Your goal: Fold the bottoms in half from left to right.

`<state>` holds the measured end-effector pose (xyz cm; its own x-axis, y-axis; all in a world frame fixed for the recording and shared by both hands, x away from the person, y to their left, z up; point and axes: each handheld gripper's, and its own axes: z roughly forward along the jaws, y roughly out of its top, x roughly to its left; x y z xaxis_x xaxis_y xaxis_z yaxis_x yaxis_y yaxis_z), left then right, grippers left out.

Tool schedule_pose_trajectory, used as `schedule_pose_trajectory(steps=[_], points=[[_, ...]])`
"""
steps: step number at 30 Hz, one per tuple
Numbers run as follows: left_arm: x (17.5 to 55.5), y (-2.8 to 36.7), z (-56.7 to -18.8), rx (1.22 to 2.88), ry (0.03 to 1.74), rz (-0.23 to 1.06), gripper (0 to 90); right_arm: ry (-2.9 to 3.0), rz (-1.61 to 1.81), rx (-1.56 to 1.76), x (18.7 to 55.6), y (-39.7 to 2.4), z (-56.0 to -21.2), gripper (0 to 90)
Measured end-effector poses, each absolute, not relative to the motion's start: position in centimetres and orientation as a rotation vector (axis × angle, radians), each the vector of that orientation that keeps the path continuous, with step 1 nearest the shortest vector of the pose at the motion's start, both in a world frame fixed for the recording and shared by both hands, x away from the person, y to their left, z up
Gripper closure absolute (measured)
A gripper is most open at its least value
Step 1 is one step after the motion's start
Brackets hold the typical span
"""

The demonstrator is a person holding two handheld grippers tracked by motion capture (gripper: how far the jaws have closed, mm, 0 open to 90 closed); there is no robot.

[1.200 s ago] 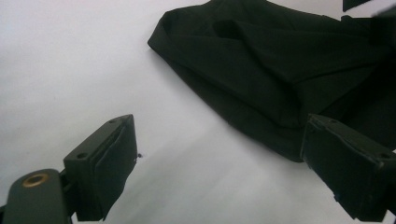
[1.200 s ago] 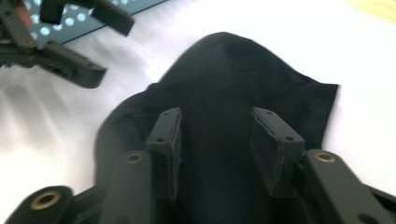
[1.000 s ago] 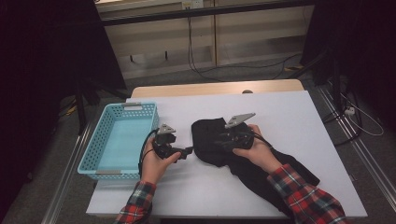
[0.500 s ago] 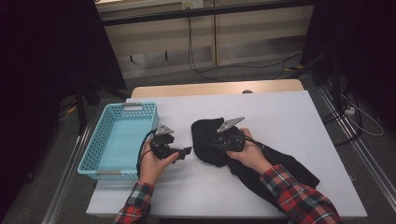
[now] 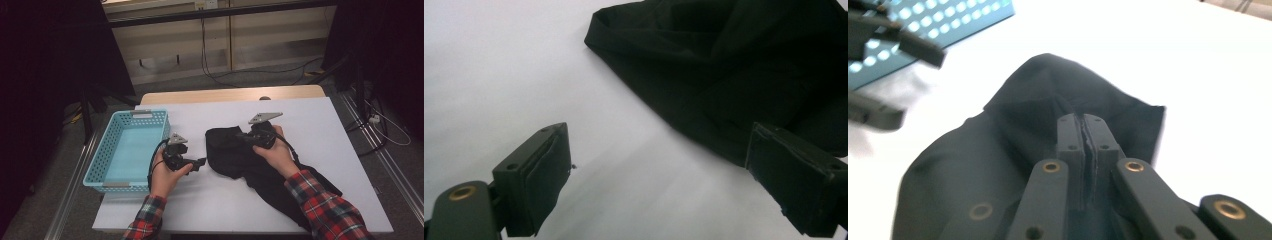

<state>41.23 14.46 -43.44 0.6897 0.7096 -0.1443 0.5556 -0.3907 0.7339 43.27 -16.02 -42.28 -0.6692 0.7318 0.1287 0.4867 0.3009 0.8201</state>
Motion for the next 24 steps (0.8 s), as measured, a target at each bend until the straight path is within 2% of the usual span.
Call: schedule_pose_trajectory(steps=[12, 24], points=[[41.9, 13.5, -43.9, 2.101, 0.961, 0.233, 12.7, 2.155, 1.236, 1.253, 47.2, -18.1, -44.3, 87.8], [42.7, 12.4, -44.2, 2.105, 0.948, 0.225, 18.5, 2.195, 1.178, 1.298, 48.0, -18.2, -45.7, 87.1]])
